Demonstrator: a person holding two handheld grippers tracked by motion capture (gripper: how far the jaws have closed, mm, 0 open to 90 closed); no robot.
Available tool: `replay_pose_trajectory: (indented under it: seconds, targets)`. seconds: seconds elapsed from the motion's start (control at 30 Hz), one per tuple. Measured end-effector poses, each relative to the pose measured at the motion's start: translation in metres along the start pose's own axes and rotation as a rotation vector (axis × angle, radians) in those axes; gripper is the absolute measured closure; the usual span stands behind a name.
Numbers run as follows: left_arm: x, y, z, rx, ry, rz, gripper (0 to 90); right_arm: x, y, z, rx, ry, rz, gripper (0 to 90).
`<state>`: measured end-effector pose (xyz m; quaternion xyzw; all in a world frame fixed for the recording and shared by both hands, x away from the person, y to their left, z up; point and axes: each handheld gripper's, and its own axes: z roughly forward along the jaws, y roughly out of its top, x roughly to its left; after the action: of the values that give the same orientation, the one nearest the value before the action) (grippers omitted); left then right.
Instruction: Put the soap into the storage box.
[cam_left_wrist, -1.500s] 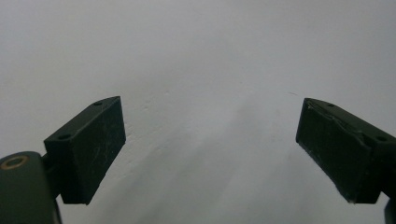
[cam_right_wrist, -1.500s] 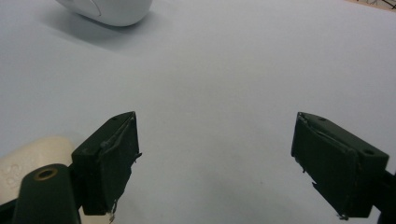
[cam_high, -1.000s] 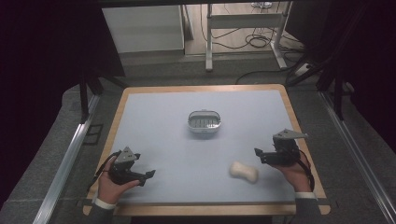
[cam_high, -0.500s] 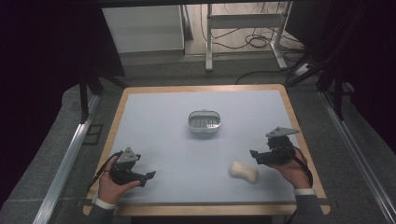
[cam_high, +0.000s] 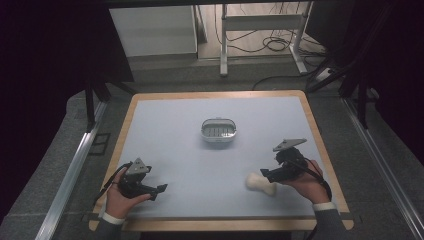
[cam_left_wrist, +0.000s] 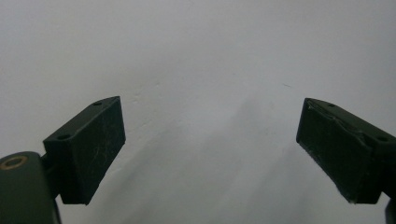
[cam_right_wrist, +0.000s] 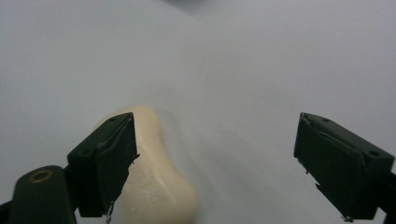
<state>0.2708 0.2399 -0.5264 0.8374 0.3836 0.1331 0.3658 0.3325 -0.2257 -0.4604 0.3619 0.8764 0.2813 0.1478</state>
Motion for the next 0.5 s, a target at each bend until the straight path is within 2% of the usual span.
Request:
replay_pose_trajectory:
  seconds: [0.2, 0.33, 0.37, 0.5]
  targets:
    - [0.000, 0.000, -0.001, -0.001, 0.004, 0.001, 8.5, 0.007, 0.001, 0.003, 0.026, 0.038, -0.022, 18.0]
    - [0.000, 0.000, -0.001, -0.003, 0.004, 0.001, 8.5, 0.013, 0.003, 0.005, 0.058, 0.044, -0.054, 18.9]
    - [0.000, 0.000, -0.001, -0.002, 0.004, 0.002, 8.5, 0.016, 0.003, 0.006, 0.074, 0.055, -0.074, 19.3]
    - [0.000, 0.000, 0.000, 0.001, 0.002, 0.004, 8.5, 0.020, 0.003, 0.009, 0.103, 0.067, -0.086, 20.3]
